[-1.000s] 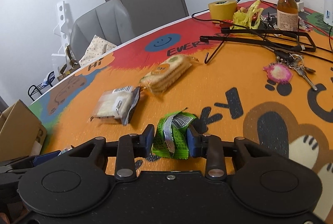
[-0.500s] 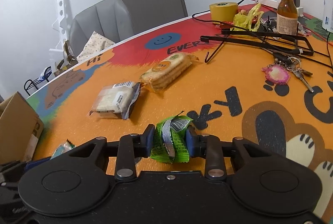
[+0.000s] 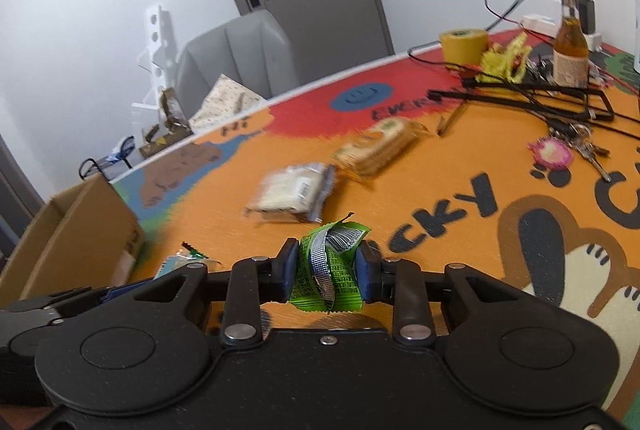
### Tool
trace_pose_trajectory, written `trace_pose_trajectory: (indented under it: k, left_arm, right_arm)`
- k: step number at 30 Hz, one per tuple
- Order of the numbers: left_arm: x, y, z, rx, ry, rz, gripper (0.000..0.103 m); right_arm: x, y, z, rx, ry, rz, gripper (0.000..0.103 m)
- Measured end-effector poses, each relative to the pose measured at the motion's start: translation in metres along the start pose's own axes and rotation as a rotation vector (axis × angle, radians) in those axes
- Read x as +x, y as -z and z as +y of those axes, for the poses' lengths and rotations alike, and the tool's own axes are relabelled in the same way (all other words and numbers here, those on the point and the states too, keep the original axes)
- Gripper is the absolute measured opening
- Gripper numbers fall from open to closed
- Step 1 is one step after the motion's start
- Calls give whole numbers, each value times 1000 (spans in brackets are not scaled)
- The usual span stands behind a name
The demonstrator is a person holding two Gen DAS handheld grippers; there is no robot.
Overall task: Organize snacks
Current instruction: 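Carry the biscuit pack and green-silver wrapper over the box with both grippers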
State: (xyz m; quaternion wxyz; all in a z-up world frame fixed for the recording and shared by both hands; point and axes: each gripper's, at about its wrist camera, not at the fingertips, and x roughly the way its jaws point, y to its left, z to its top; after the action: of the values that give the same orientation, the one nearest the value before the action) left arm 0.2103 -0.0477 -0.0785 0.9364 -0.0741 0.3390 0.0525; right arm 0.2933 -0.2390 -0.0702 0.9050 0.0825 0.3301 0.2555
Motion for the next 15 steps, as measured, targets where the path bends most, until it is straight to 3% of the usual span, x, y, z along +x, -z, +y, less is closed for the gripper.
trace_pose_trajectory:
  k: [15]
  left_arm:
    - [-71, -32, 39, -75, -15, -145, 47]
  right_arm:
    - [-20, -22, 70, -73, -153, -80, 28]
